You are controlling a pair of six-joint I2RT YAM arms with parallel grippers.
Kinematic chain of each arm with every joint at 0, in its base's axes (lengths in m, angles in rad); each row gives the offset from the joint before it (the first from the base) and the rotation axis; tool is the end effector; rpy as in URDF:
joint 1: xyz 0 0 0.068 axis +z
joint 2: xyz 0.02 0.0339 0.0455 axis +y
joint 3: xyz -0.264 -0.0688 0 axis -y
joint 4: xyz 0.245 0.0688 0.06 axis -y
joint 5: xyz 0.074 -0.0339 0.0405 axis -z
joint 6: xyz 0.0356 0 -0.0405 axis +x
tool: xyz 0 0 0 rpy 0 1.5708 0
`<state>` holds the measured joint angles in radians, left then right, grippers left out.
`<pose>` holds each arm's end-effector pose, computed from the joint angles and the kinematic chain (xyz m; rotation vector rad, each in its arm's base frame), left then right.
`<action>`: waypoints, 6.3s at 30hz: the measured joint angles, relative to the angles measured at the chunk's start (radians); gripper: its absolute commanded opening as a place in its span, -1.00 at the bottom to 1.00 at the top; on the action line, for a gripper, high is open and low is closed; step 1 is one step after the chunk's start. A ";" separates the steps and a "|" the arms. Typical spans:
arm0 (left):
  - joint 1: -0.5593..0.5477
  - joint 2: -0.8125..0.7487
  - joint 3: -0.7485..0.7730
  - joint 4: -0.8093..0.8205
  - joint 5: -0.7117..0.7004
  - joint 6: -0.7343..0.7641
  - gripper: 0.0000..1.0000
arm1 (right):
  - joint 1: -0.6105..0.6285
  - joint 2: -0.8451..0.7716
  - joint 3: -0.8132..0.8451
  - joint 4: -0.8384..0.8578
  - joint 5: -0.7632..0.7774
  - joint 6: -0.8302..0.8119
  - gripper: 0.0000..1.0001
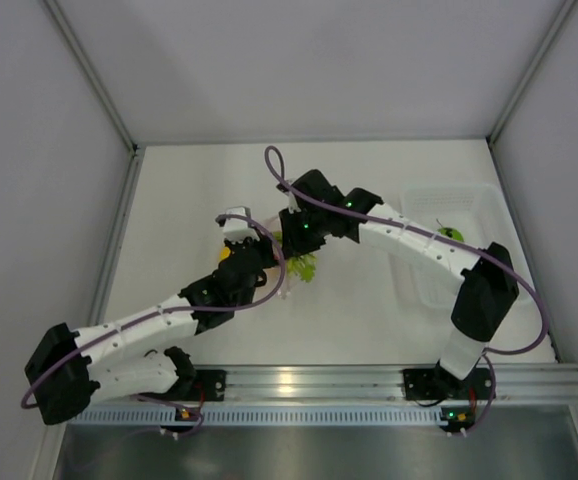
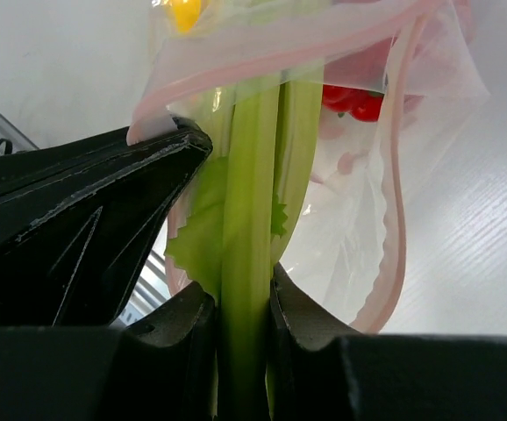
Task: Open the zip-top bag and remove the fake food
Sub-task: Pick up the fake vegetable from the zipper food storage bag, then place the fake vegetable in the bin, then pick up the fake vegetable from the zipper food storage bag.
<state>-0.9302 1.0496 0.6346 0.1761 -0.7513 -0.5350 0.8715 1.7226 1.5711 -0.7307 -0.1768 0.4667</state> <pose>0.1594 -0.1732 0.2749 -0.1808 1.7514 -0.3906 0.2401 0.2952 0.3126 -0.6045 2.5342 0.7602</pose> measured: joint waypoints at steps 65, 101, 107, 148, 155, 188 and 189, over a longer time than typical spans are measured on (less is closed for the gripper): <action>-0.022 0.183 0.150 0.143 0.224 0.119 -1.00 | -0.031 -0.238 0.258 -0.511 0.006 -0.321 -1.00; 0.033 0.132 0.161 0.047 0.217 0.078 -1.00 | -0.574 -0.693 0.148 -0.339 0.134 -0.209 -1.00; 0.034 0.132 0.162 0.024 0.258 0.069 -1.00 | -0.789 -0.712 -0.095 -0.253 0.183 -0.212 -1.00; 0.040 0.144 0.187 -0.051 0.446 0.029 -1.00 | -1.299 -0.533 -0.451 -0.109 0.164 -0.192 0.99; 0.040 0.135 0.190 -0.084 0.447 0.020 -1.00 | -1.294 -0.588 -0.317 -0.145 0.143 -0.183 0.99; -0.002 0.330 0.431 -0.127 0.486 -0.158 -1.00 | -0.048 -0.867 -0.615 0.277 0.161 0.273 -0.60; -0.006 0.339 0.440 -0.126 0.483 -0.167 -1.00 | -0.048 -0.859 -0.615 0.276 0.189 0.279 -0.60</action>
<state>-0.9367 1.3884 1.0744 0.0498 -0.2684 -0.7021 0.8238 0.8635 0.9562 -0.4549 0.0120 0.7456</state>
